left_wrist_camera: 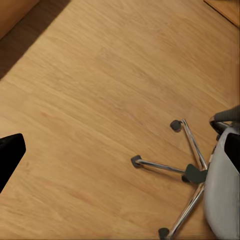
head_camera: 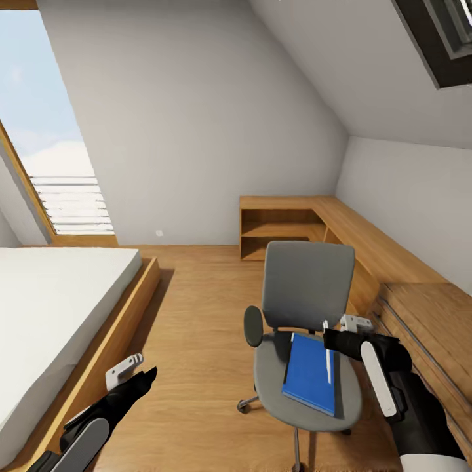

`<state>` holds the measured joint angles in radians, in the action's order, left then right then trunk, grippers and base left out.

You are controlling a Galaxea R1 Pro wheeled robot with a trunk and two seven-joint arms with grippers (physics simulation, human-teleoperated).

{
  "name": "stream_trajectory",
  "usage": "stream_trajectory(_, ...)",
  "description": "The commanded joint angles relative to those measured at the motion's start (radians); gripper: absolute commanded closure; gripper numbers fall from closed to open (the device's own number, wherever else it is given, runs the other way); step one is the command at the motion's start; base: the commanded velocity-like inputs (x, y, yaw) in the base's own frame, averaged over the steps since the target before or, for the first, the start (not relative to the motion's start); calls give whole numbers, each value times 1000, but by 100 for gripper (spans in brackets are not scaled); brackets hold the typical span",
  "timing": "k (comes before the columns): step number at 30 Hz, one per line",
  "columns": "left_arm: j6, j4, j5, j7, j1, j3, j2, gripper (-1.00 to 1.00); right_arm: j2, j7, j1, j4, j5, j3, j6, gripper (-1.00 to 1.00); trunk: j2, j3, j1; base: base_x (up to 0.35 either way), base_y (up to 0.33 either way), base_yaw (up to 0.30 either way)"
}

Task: In the bedroom, organize the workspace by keeping the computer under the desk, ensuring the monitor is on the desk, placing the keyboard on the desk next to the monitor, placing the mouse on the desk next to the keyboard, moving the folder from the swivel chair onto the desk next to the mouse, stacking the notebook on top of the folder with the pen on top of the notebook, and positioning the swivel chair next to the desk.

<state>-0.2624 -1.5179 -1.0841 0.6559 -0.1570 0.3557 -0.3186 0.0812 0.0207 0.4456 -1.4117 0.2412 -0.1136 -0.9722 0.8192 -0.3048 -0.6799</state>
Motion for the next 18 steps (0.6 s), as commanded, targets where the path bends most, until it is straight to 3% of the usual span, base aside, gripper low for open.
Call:
stream_trajectory(1,-2,-2,-5,7,-1,2,-1,-100,0,2,1,-5,6,-2,-5,100,-6,2,4,-3,6,-269)
stream_trajectory(7,-1,-1,-4,8,-1,9,0,-100,0,3,-5,-35,6,-9,-9,100,-48,20,27,-1,2,-210)
stream_trajectory(18,1,13,-4,9,-1,17,0,-100,0,4,-10,-48,6,-22,-14,100,-125,55,69,0,0,-29)
